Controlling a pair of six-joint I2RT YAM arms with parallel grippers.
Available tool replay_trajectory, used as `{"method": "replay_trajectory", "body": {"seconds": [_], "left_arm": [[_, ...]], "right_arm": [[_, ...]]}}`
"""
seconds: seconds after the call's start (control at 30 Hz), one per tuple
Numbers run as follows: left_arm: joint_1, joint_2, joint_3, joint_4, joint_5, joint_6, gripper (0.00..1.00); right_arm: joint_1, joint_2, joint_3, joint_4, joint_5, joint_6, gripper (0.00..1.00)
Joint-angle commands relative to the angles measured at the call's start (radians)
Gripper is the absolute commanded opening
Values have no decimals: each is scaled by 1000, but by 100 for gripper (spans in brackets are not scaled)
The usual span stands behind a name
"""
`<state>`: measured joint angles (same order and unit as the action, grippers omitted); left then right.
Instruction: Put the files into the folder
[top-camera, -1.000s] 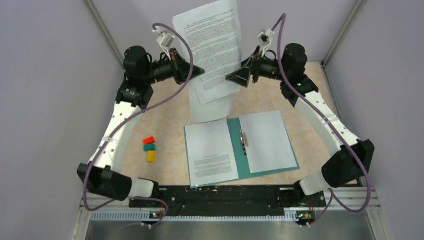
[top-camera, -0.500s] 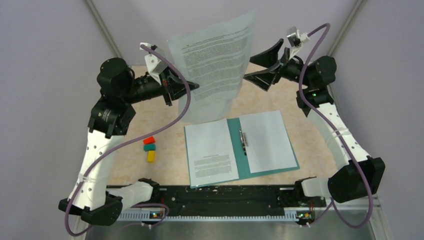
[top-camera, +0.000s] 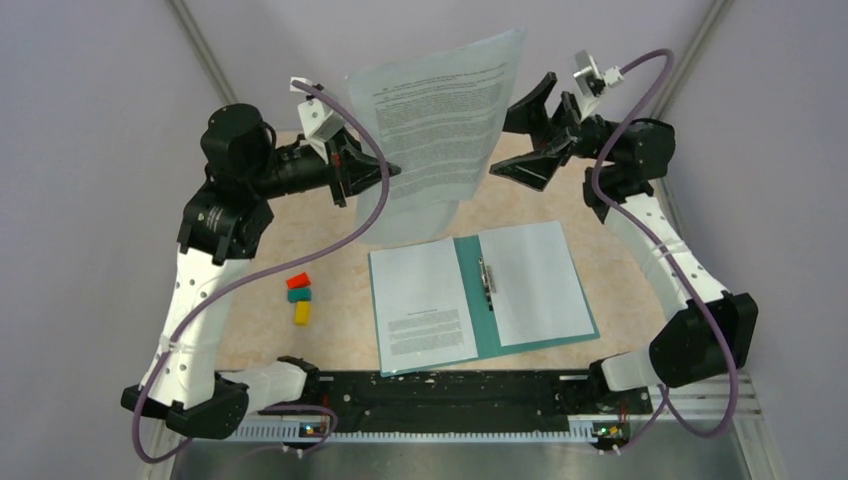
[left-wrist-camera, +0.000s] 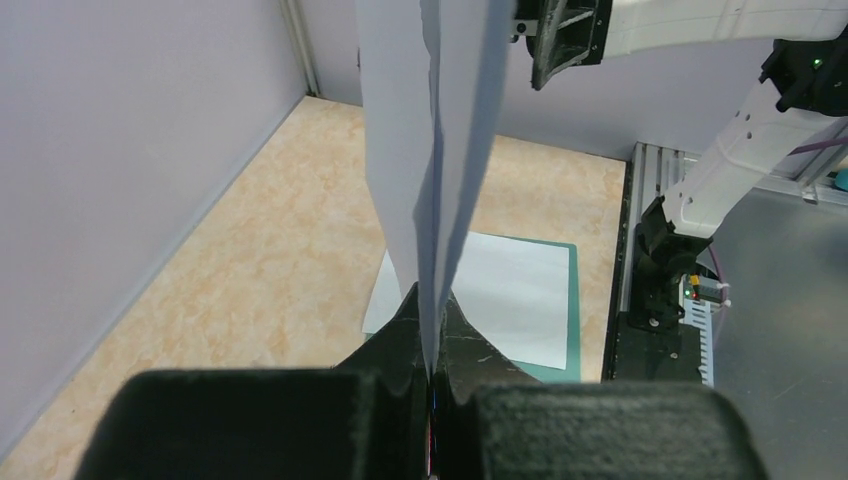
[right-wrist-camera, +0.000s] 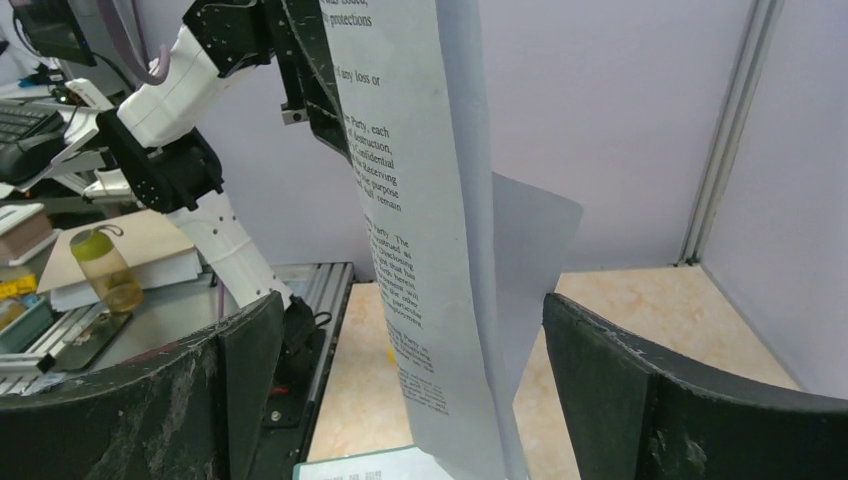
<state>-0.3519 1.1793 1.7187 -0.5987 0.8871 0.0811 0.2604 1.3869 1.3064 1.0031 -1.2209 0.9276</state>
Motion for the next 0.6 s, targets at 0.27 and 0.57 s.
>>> {"method": "replay_trajectory", "body": {"seconds": [0.27, 0.57], "left_arm": [[-5, -4, 67, 22, 58, 13, 0], [-7, 6, 95, 39, 47, 6, 0]], "right_arm": [[20, 127, 143, -38, 20, -55, 99], [94, 166, 168, 88, -64, 62, 98]]}}
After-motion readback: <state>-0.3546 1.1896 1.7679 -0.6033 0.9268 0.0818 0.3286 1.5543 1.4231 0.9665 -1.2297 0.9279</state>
